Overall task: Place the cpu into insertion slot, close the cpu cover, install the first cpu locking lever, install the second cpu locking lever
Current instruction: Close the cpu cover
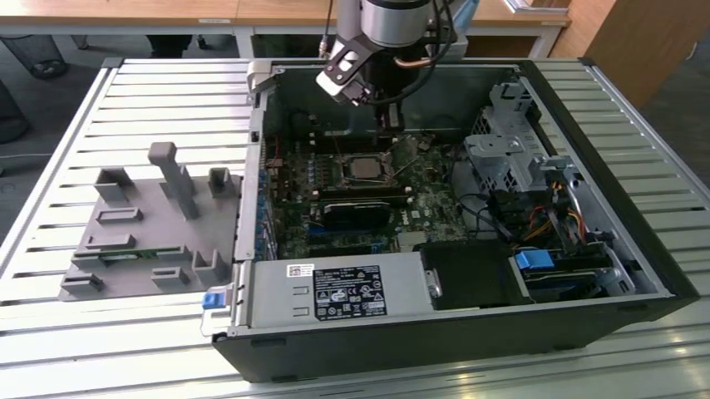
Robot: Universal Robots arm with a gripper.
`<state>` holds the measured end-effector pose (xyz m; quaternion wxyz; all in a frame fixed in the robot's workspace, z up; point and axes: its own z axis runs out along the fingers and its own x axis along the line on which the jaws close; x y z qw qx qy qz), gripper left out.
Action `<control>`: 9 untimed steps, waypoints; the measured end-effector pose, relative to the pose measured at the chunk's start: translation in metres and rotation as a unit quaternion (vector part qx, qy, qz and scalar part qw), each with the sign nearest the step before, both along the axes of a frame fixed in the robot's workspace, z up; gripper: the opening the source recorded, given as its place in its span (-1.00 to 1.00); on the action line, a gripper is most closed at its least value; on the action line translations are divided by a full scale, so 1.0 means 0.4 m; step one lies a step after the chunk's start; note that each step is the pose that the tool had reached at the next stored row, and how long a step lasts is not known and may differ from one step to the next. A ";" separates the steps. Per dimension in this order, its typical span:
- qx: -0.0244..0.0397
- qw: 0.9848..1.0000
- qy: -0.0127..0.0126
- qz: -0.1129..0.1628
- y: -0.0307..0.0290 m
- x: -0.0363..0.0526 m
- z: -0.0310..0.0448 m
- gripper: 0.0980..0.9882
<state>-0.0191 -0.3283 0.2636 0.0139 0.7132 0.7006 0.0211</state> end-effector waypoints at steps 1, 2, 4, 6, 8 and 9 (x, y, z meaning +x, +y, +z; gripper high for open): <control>0.000 1.000 0.000 0.000 0.000 0.006 0.000 -0.98; 0.000 1.000 0.000 0.000 0.000 0.011 0.000 -0.98; 0.000 1.000 0.000 0.000 0.000 0.020 0.000 -0.98; 0.000 1.000 0.000 0.000 0.000 0.024 0.000 -0.98; 0.000 1.000 0.000 0.000 0.000 0.027 0.003 -0.98; 0.000 1.000 0.000 0.000 0.000 0.028 0.004 -0.98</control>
